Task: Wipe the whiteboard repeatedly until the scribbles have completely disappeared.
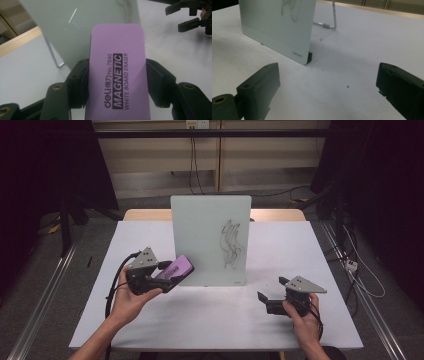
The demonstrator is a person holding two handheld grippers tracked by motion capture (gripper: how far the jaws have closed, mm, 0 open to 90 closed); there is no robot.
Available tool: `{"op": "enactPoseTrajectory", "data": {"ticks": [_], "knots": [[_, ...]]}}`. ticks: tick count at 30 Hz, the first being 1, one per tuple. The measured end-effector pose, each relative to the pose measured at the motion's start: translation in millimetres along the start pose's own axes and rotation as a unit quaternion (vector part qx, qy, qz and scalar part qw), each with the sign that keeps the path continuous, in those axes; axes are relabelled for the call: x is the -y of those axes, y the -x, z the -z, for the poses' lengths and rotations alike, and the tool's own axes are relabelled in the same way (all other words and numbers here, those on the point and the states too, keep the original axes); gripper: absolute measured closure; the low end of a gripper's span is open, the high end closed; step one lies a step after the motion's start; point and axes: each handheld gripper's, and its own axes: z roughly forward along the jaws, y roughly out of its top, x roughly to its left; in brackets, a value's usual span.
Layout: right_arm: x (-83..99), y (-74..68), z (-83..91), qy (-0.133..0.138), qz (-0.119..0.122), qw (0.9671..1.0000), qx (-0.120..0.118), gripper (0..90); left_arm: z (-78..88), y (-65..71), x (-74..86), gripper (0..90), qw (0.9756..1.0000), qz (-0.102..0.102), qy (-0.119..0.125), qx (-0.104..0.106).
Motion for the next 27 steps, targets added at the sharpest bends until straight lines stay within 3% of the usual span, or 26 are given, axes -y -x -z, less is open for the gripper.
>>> {"op": "enactPoseTrajectory", "data": {"ticks": [11, 15, 27], "knots": [[-0.4, -0.5, -1.1, 0.000, 0.003, 1.0000, 0.000, 5.5, -16.8, 7.9, -27.1, 40.9, 0.9997, -0.022, 0.009, 0.009], [-0.3, -0.4, -0.7, -0.001, 0.001, 1.0000, 0.000, 5.5, -23.7, 10.5, -36.8, 40.9, 0.9989, -0.045, -0.005, 0.009], [-0.3, -0.6, -0.5, -0.001, 0.001, 1.0000, -0.004, 5.7, -41.3, 16.4, -72.4, 40.9, 0.9970, -0.076, 0.009, 0.006]]}}
